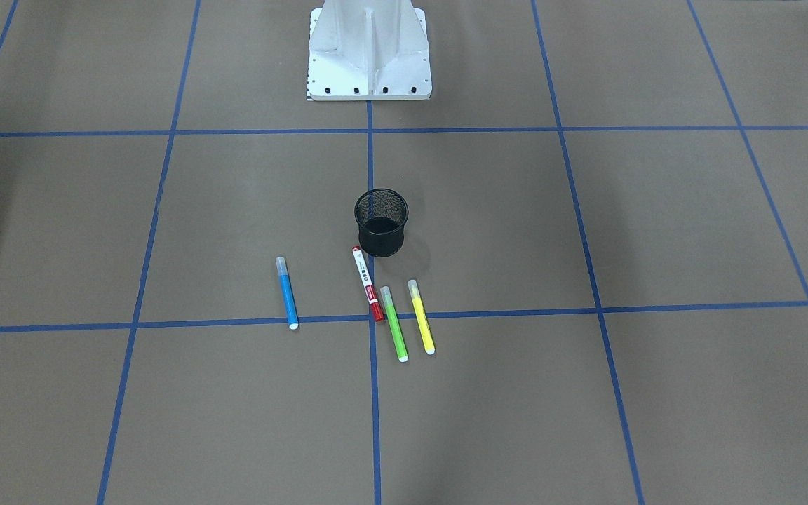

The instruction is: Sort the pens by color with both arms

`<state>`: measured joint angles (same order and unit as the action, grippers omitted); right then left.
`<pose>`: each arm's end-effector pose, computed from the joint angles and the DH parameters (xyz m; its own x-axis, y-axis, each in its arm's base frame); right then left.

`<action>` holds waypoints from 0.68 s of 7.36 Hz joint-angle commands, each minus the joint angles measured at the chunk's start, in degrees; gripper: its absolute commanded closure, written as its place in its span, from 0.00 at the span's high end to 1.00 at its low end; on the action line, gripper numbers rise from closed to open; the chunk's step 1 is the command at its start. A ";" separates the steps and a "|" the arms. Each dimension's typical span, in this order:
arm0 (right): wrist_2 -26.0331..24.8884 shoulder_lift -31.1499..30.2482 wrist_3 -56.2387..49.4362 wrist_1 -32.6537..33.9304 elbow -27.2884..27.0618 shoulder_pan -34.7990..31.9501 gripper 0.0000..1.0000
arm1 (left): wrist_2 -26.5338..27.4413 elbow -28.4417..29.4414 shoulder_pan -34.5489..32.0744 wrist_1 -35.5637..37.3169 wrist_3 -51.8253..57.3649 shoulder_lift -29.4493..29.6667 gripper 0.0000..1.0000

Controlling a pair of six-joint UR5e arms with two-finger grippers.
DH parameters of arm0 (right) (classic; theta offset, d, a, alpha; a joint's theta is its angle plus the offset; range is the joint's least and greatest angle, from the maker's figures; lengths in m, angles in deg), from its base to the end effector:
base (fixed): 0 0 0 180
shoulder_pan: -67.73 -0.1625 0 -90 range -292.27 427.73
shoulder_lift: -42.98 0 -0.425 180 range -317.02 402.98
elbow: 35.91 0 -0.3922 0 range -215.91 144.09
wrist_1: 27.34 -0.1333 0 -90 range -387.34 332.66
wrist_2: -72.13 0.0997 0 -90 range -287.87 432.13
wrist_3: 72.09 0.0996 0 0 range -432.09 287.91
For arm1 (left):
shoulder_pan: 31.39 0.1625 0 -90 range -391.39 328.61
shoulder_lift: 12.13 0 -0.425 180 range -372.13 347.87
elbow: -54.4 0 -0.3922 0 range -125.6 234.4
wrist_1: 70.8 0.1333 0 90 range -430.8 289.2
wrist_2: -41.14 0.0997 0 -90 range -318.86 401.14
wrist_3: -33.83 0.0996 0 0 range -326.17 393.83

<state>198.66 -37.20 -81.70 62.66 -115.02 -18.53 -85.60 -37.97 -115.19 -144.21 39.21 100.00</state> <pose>0.0371 -0.5664 0.6705 0.7804 -0.2073 0.5899 0.1983 0.9768 0.0809 -0.0056 -0.6310 0.4589 0.7743 0.2600 -0.5770 -0.1804 0.9646 0.1926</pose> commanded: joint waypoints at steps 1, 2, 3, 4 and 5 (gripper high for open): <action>1.08 -0.07 -4.35 0.00 3.86 -2.05 1.00 | -0.17 10.23 -3.90 -6.89 9.16 -2.09 0.99; 2.56 -0.07 -4.28 -0.09 4.31 -2.50 1.00 | -0.17 15.24 -5.92 -11.53 11.30 -2.44 0.99; 2.05 0.02 -4.72 -0.35 4.05 -2.59 1.00 | -0.25 18.34 -7.25 -15.14 13.06 -3.92 0.99; 1.70 0.19 -4.90 -0.53 3.96 -2.94 1.00 | -0.17 20.54 -8.74 -16.57 15.08 -4.37 0.99; -0.04 -0.15 -4.90 -4.70 4.05 -2.86 1.00 | -0.25 22.22 -10.32 -16.67 17.71 -4.38 0.99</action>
<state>200.06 -37.18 -86.45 61.23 -111.03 -21.29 -85.81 -18.48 -123.51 -159.62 53.82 96.00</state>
